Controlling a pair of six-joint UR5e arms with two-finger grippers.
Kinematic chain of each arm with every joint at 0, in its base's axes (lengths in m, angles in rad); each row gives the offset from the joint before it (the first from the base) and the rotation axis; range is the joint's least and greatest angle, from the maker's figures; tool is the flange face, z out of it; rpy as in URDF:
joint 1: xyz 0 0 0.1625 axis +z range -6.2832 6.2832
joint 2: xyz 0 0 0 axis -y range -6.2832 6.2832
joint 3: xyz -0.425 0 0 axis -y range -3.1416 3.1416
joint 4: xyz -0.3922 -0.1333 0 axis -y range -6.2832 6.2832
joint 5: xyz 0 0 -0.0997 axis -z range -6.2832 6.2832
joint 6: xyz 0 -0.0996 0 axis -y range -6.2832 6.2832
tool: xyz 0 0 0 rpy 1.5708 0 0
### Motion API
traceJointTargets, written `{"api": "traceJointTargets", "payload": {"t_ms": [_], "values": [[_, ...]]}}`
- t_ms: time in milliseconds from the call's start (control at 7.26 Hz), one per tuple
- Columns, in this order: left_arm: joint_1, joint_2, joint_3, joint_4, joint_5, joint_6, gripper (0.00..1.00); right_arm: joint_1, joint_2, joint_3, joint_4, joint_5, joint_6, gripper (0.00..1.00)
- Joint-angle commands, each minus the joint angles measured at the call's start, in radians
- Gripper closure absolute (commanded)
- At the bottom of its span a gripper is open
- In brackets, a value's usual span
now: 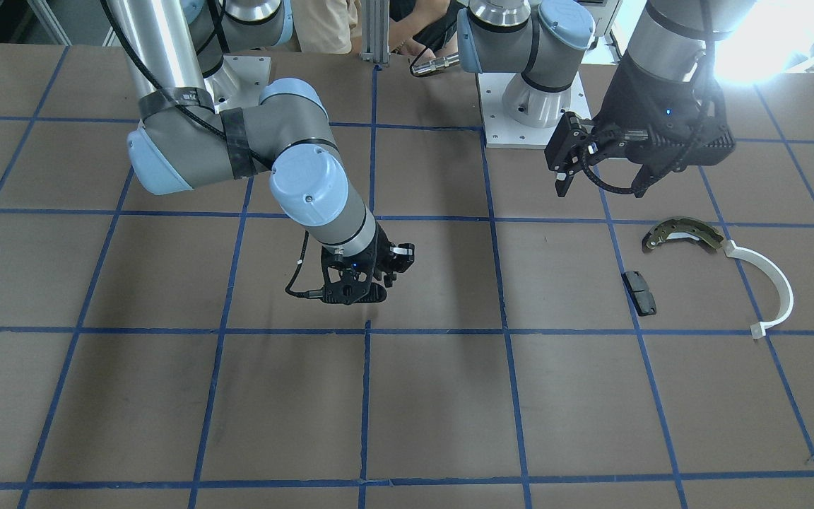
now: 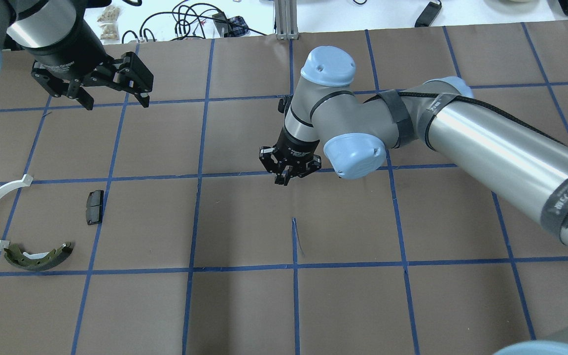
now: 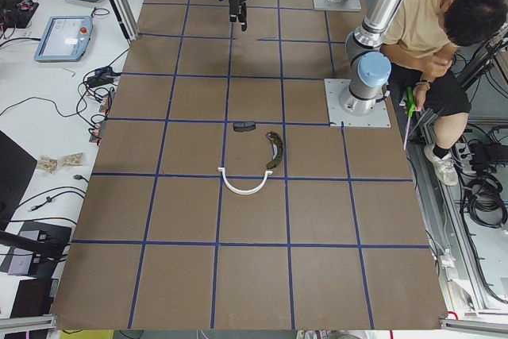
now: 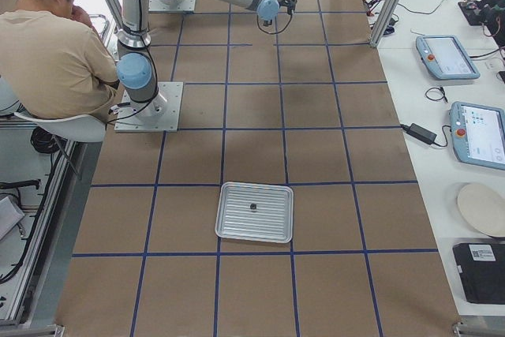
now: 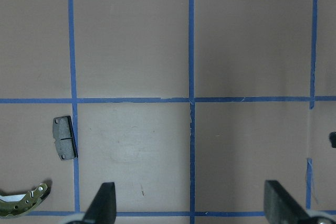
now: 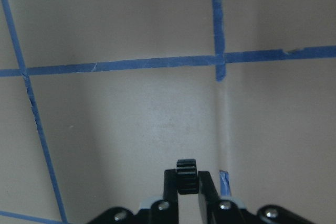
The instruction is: Place bearing gear from tray to pile
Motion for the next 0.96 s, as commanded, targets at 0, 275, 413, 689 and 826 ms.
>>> {"api": "traceJointTargets", "payload": {"t_ms": [0, 275, 413, 689, 826], "values": [[0.000, 0.000, 0.000, 0.000, 0.000, 0.000, 0.00, -0.017, -0.020, -0.033, 0.001, -0.011, 0.023, 0.00], [0.000, 0.000, 0.001, 0.000, 0.000, 0.000, 0.00, -0.133, -0.163, -0.061, 0.155, -0.050, -0.070, 0.00], [0.000, 0.000, 0.000, 0.000, 0.000, 0.000, 0.00, -0.240, -0.255, -0.070, 0.327, -0.057, -0.257, 0.00], [-0.014, -0.020, 0.003, 0.000, -0.002, -0.011, 0.00, -0.438, -0.394, -0.059, 0.580, -0.399, -0.777, 0.00], [-0.024, -0.032, 0.003, 0.000, -0.011, -0.014, 0.00, -0.590, -0.431, -0.062, 0.581, -0.453, -0.869, 0.00]]}}
